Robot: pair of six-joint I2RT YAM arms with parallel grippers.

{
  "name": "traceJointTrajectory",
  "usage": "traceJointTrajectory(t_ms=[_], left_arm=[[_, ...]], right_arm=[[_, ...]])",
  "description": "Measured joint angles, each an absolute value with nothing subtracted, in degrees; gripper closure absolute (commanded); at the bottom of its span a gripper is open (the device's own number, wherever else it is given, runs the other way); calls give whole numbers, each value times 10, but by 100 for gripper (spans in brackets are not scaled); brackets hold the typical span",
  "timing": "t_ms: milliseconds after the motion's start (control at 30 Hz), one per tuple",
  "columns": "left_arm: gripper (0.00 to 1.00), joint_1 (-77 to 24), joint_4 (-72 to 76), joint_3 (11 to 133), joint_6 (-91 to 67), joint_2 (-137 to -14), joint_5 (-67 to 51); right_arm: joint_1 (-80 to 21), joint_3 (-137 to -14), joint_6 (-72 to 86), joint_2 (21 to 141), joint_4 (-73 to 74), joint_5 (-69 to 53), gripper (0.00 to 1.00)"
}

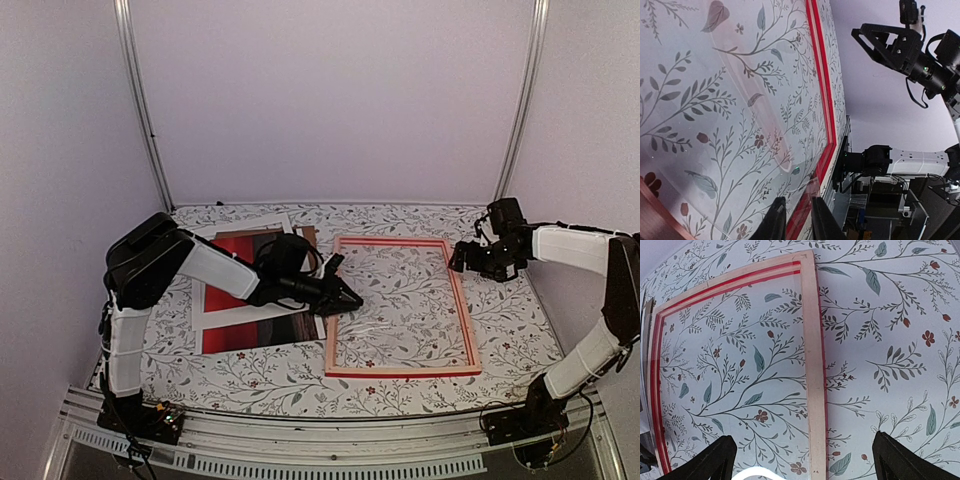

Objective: Put the photo into the frame
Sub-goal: Place the glass panel in the frame body.

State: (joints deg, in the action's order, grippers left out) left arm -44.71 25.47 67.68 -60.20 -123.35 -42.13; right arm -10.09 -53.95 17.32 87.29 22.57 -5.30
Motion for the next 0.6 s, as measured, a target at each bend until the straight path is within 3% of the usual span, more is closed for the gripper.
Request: traceJointTrajectory(t_ms=[133,367,600], left_arm=[[78,-447,257,685,-604,-1233,-427],[92,-447,239,715,-594,-1234,-426],[95,-447,215,716,-583,-1234,-418]], right_arm=[[-92,-540,171,861,230,-47,1],[-92,-540,169,859,235,-46,1],[-92,-540,168,859,237,-46,1]])
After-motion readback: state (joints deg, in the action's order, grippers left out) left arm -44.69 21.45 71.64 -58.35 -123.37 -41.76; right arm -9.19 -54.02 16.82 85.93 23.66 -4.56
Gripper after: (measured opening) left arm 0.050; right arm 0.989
